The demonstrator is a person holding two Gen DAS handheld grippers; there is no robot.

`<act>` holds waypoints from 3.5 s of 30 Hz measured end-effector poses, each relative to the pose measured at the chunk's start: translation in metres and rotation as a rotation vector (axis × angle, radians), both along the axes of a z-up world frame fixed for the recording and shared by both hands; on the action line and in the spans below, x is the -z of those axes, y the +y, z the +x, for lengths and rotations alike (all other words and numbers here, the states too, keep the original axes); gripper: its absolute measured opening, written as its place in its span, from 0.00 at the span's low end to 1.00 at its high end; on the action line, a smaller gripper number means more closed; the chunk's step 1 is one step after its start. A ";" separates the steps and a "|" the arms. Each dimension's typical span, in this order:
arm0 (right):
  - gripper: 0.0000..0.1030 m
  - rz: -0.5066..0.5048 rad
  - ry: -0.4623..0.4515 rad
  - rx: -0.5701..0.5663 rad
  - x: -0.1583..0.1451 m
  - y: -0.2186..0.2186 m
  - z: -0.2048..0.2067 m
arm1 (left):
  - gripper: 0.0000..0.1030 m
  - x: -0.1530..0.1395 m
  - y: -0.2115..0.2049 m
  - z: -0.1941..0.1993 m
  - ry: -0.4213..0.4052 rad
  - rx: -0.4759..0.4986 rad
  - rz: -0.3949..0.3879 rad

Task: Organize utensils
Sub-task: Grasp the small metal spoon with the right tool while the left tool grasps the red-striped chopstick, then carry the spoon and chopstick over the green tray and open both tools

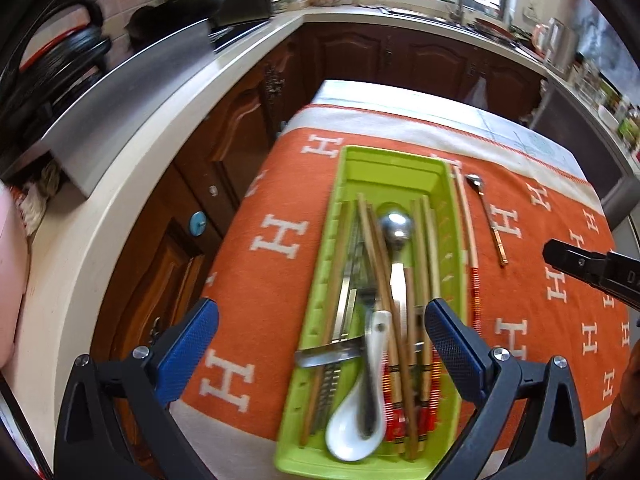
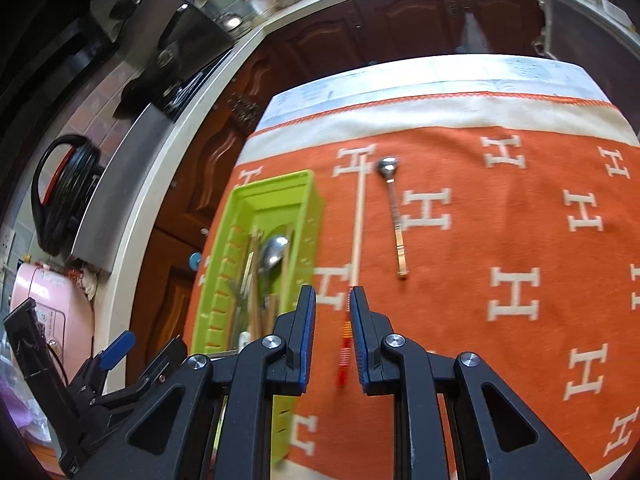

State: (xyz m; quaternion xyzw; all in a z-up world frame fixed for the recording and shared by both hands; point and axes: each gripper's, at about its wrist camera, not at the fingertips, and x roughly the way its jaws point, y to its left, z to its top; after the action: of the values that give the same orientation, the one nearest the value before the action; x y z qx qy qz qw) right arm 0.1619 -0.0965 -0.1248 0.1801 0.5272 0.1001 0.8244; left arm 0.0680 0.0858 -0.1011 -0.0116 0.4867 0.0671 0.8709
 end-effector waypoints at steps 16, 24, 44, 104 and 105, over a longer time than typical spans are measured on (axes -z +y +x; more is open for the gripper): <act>0.17 -0.041 0.003 -0.015 0.046 -0.036 0.055 | 0.99 -0.005 -0.062 0.052 -0.005 0.108 0.033; 0.17 -0.086 0.008 -0.066 0.085 -0.020 0.120 | 0.99 0.000 -0.066 0.076 0.006 0.101 0.024; 0.04 -0.457 -0.253 -0.218 0.109 0.046 0.135 | 0.99 0.009 -0.058 0.080 0.027 0.082 -0.008; 0.01 0.112 -0.245 -0.045 0.016 -0.098 -0.020 | 0.03 0.028 -0.120 0.060 0.036 0.189 -0.178; 0.01 0.114 -0.255 -0.052 0.010 -0.095 -0.023 | 0.03 0.022 -0.116 0.059 0.031 0.191 -0.180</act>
State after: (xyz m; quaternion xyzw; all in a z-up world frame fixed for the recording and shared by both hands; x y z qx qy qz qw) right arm 0.1391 -0.1918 -0.1349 0.1985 0.4160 0.1733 0.8703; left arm 0.1274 -0.0300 -0.1229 -0.0424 0.5029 -0.0600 0.8612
